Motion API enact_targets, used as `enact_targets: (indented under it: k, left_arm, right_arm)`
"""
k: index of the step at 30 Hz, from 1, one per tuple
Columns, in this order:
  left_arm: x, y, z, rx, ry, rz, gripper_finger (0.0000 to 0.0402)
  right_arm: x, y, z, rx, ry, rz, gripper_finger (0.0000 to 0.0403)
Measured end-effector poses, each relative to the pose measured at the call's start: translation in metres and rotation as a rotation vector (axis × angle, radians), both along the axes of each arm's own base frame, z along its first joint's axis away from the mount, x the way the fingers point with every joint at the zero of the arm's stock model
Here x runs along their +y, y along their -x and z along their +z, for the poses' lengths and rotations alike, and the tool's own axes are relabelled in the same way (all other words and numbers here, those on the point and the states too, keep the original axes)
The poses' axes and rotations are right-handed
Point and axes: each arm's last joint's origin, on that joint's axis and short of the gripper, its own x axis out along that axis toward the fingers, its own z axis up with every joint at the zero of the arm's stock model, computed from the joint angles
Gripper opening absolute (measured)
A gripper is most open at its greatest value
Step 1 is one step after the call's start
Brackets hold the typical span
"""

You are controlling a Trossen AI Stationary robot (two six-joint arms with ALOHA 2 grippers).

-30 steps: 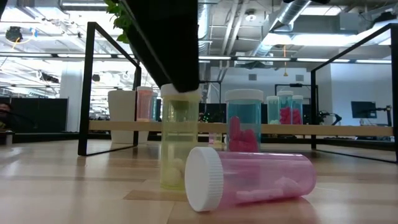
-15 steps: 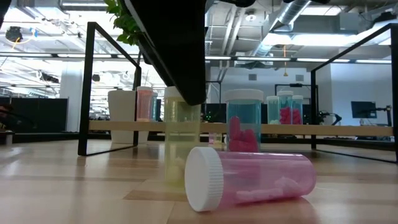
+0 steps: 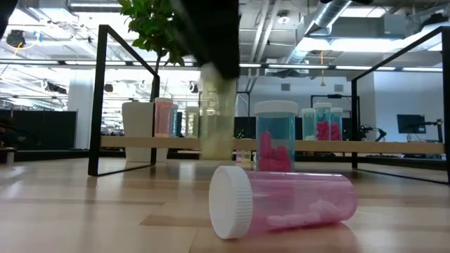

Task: Pick and place medicine bottles onto shelf by color
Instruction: Put the yellow pill bottle on the shelf

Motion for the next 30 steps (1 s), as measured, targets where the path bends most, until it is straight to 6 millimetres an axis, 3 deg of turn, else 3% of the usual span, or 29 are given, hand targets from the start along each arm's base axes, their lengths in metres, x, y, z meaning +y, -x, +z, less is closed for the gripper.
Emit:
enact_targets:
  k: [7, 11, 21, 30]
  left_arm:
    - [0.042, -0.003, 0.052, 0.046, -0.064, -0.046, 0.0098]
    - [0.074, -0.007, 0.062, 0.066, -0.136, -0.054, 0.0098]
    - [0.131, -0.019, 0.054, 0.089, -0.247, -0.133, 0.0099]
    - [0.148, -0.017, 0.033, 0.174, -0.252, -0.241, 0.0099]
  right_arm:
    - [0.000, 0.000, 0.000, 0.000, 0.000, 0.000, 0.0154]
    - [0.000, 0.000, 0.000, 0.000, 0.000, 0.000, 0.0154]
    - [0.000, 0.000, 0.000, 0.000, 0.000, 0.000, 0.0154]
    - [0.000, 0.000, 0.000, 0.001, 0.000, 0.000, 0.0154]
